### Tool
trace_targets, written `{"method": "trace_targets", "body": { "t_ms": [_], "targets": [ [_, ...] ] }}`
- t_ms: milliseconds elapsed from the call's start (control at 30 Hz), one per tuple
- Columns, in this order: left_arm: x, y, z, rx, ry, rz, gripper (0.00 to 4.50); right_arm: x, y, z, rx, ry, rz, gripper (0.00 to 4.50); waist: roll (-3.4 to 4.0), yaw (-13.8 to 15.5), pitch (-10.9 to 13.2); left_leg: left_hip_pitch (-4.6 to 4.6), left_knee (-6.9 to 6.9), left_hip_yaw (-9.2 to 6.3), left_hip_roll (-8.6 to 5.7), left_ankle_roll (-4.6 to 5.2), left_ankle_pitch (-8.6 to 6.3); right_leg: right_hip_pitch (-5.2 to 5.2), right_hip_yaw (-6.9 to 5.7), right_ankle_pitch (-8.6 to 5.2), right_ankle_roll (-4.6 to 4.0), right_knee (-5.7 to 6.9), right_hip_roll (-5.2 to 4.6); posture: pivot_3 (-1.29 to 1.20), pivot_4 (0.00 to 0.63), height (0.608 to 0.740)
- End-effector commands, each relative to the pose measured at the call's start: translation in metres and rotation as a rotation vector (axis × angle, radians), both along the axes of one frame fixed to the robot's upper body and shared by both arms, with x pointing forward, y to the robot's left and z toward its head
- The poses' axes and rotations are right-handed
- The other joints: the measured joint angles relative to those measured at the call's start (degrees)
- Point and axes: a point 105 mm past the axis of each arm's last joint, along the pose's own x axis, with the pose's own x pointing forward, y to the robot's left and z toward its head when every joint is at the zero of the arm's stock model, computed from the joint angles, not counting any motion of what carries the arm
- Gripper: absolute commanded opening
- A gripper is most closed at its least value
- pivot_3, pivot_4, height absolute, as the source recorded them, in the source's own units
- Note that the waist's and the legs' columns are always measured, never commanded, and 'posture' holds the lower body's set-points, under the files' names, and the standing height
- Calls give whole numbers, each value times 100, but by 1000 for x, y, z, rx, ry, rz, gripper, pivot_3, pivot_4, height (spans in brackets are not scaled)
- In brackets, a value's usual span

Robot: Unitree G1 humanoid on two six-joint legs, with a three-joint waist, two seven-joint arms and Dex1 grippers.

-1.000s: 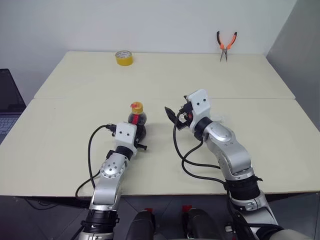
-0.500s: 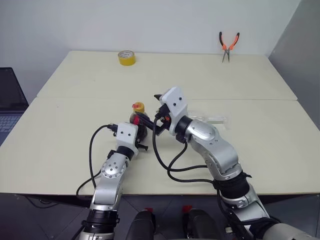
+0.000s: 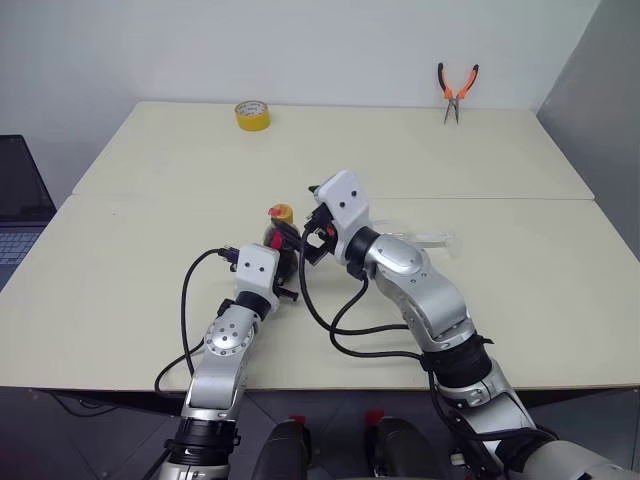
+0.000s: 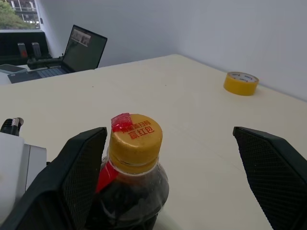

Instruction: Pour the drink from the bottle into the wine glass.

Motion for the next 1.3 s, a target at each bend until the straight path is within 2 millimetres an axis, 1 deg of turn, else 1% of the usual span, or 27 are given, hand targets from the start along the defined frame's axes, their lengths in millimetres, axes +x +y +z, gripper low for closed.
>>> {"method": "trace_targets", "body": {
  "t_ms": [33,533,800,1000,1300],
  "targets": [
    [0,-5,20,-1,-79,-20,718,-5,5,16,20,-66,21,4500,0,0,0,0,0,0,0,0,0,0,0,0,0,0,0,0,150,740],
    [0,-5,19,-1,-74,-19,718,3,-6,17,81,-22,-26,4500,0,0,0,0,0,0,0,0,0,0,0,0,0,0,0,0,150,740],
    [0,-4,19,-2,-73,-15,718,7,-13,10,59,-11,-61,4500,0,0,0,0,0,0,0,0,0,0,0,0,0,0,0,0,150,740],
    [-1,-3,19,-3,-73,-14,717,6,-16,7,25,-35,-74,4500,0,0,0,0,0,1,0,0,0,0,1,0,0,0,0,0,150,740],
    [-1,0,18,-7,-71,-3,701,10,-37,3,19,-23,-133,4500,0,0,0,0,0,0,-1,0,0,0,1,0,0,0,0,0,150,740]
  ]
}}
